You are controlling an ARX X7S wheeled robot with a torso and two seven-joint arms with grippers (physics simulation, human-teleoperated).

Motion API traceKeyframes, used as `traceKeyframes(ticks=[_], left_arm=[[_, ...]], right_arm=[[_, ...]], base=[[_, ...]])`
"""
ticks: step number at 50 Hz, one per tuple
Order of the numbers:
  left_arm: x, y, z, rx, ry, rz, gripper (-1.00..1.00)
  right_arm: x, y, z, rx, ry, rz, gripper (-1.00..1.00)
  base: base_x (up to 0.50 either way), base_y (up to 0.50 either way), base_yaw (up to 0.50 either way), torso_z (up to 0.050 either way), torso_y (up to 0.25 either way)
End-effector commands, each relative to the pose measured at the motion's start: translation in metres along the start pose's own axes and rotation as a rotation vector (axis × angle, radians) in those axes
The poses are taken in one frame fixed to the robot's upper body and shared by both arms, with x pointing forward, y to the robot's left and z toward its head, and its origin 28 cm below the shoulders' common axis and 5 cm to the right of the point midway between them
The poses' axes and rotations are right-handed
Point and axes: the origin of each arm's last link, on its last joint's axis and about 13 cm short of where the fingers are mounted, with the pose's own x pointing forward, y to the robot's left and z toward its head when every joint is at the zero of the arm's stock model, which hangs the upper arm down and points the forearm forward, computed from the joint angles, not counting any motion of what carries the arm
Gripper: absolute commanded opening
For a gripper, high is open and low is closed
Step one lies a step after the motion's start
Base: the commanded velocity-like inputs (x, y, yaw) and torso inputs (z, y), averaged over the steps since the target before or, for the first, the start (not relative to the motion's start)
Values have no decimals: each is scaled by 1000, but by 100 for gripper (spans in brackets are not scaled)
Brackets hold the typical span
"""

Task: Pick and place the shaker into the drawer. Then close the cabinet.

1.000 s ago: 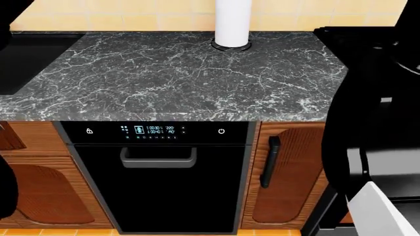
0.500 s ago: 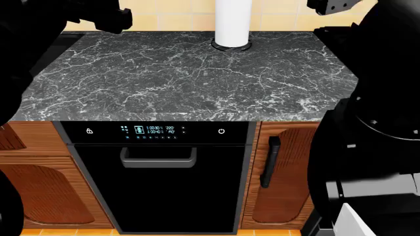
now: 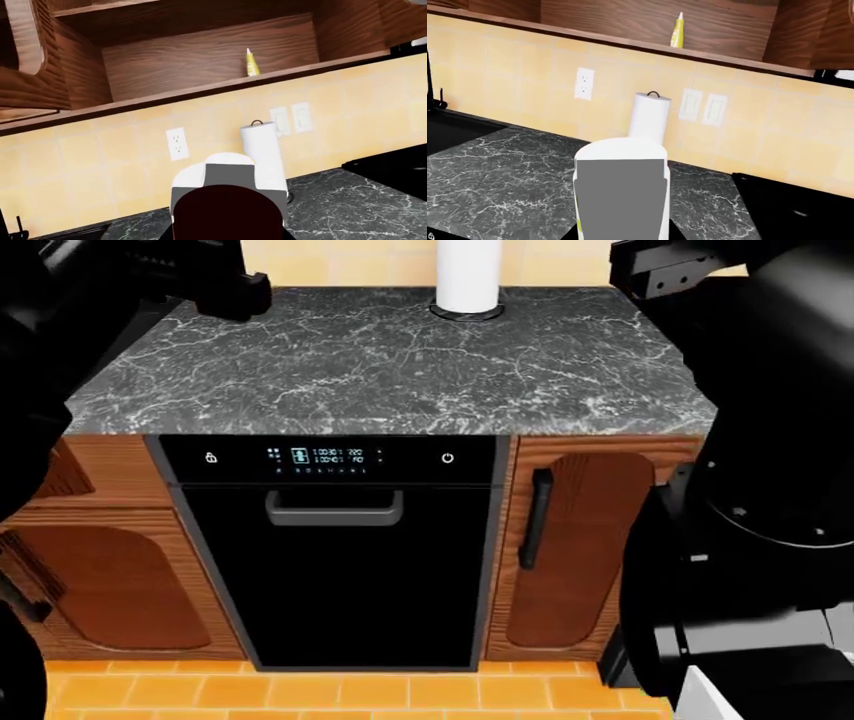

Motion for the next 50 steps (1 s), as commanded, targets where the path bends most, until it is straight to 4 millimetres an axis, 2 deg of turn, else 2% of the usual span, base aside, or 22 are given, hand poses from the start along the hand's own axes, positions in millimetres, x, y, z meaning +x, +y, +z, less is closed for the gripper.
traceKeyframes(ticks=[1,8,16,31,50], left_arm=[[-2,-1,2,-5,-5,1,-100],[-2,-1,2,-5,-5,3,-100],[-2,-2,3,-8,-4,2,-100],[-4,-2,-5,-19,22,-2,-100],[-7,-3,-1,-19,22,-7,-100]], right_arm=[[-1,0,2,-2,-6,-5,-100],[-1,-1,3,0,-12,-4,-100],[-1,-2,3,11,-11,-6,-100],[1,-2,-5,24,13,2,-100],[2,-3,-7,28,19,2,-100]], base=[[-500,-1,0,0,0],[-402,-1,0,1,0],[0,-26,0,0,0],[-12,-500,0,0,1],[-17,-500,0,1,1]])
